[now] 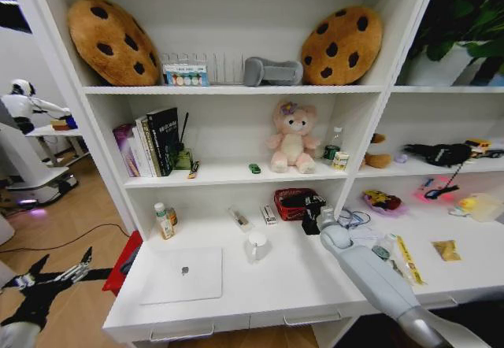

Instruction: Organize the objects on the table.

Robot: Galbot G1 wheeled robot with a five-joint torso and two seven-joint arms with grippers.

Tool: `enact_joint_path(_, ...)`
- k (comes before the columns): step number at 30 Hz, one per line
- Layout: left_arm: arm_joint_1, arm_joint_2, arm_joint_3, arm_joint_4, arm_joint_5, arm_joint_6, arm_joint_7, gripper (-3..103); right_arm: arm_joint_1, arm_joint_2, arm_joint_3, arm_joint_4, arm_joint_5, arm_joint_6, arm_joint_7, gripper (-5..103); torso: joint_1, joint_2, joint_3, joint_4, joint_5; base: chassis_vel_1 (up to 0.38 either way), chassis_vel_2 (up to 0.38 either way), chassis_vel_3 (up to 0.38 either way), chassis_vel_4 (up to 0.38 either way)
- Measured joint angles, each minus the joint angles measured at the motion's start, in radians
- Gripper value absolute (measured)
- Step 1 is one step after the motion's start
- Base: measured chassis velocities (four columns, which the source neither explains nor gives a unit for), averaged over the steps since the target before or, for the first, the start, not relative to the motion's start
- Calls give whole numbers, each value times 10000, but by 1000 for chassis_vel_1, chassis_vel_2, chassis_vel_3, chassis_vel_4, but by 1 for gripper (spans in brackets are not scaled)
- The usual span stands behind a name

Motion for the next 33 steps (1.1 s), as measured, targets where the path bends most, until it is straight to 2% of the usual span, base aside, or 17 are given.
enact_joint_path(1, 0, 0, 0, 0, 0, 0, 0, 100, 0, 0, 0, 0, 0, 0, 0, 30, 0, 0, 0, 0, 0, 0, 0, 0, 0)
enact_joint_path(3, 0, 0, 0, 0, 0, 0, 0, 100, -488, -206, 284, 744, 185, -119, 160, 41, 1, 0, 0, 2, -1, 0, 0, 0, 0)
enact_joint_path(4, 0, 0, 0, 0, 0, 0, 0, 100, -488, -206, 284, 744, 185, -119, 160, 41, 1, 0, 0, 2, -1, 0, 0, 0, 0)
enact_joint_path(5, 0, 0, 0, 0, 0, 0, 1, 100, -897, -368, 449, 1302, 320, -239, 274, 52, 1, 1, 0, 2, -1, 0, 0, 0, 0)
enact_joint_path(7, 0, 0, 0, 0, 0, 0, 1, 100, -1187, -477, 563, 1696, 408, -300, 355, 52, 1, 1, 0, 0, 2, 0, 0, 0, 0)
enact_joint_path(8, 0, 0, 0, 1, 0, 0, -1, 100, -1622, -644, 736, 2297, 517, -387, 465, 57, 0, 2, 0, 0, 2, 0, 0, 0, 0)
enact_joint_path(9, 0, 0, 0, 1, 0, 0, -1, 100, -1622, -644, 736, 2297, 517, -387, 465, 57, 0, 2, 0, 0, 2, 0, 0, 0, 0)
enact_joint_path(10, 1, 0, 0, 0, 0, 0, 1, 100, -2167, -825, 972, 3064, 636, -487, 591, 68, 0, 2, 0, -1, 0, 0, 0, 0, 0)
enact_joint_path(11, 0, 0, 0, 0, 0, 0, 1, 100, -2632, -942, 1193, 3716, 777, -561, 725, 68, 0, 2, -1, -2, -2, 0, 0, 0, 0)
enact_joint_path(13, 0, 0, 0, 0, 0, 0, 1, 100, -3483, -1007, 1723, 4802, 1157, -792, 966, 80, 0, 2, -1, 2, -2, 0, 0, 0, 0)
enact_joint_path(14, 0, 0, 0, 0, 0, 0, 1, 100, -3483, -1007, 1723, 4802, 1157, -792, 966, 80, 0, 2, -1, 2, -2, 0, 0, 0, 0)
enact_joint_path(17, 0, 0, -1, 1, 0, -1, -2, 100, -5579, -948, 3045, 6106, 993, -946, 1044, 95, 0, 2, -1, 2, 2, 0, 0, 0, 0)
enact_joint_path(18, 0, 0, -1, 1, 0, -1, -2, 100, -5579, -948, 3045, 6106, 993, -946, 1044, 95, 0, 2, -1, 2, 2, 0, 0, 0, 0)
enact_joint_path(21, 0, 0, 0, 0, 0, -1, 0, 100, -7599, -796, 4308, 7098, 695, -764, 862, 100, -1, 3, -2, -4, -1, 0, 0, 0, 0)
enact_joint_path(23, 0, 0, 0, 0, 0, 0, 1, 100, -7982, -745, 4550, 7284, 662, -667, 787, 100, -2, 2, -2, -3, -1, 0, 0, 0, 0)
enact_joint_path(25, 0, 0, 0, 0, 0, 0, 0, 100, -9094, -559, 5334, 7721, 524, -331, 516, 100, -2, 2, -1, 0, 1, 0, 0, 0, 0)
enact_joint_path(33, 0, 0, 0, 0, 1, 0, 0, 100, -11138, 157, 7140, 8563, 383, 57, 328, 100, -1, 2, -1, 1, 0, 0, 0, 0, 0)
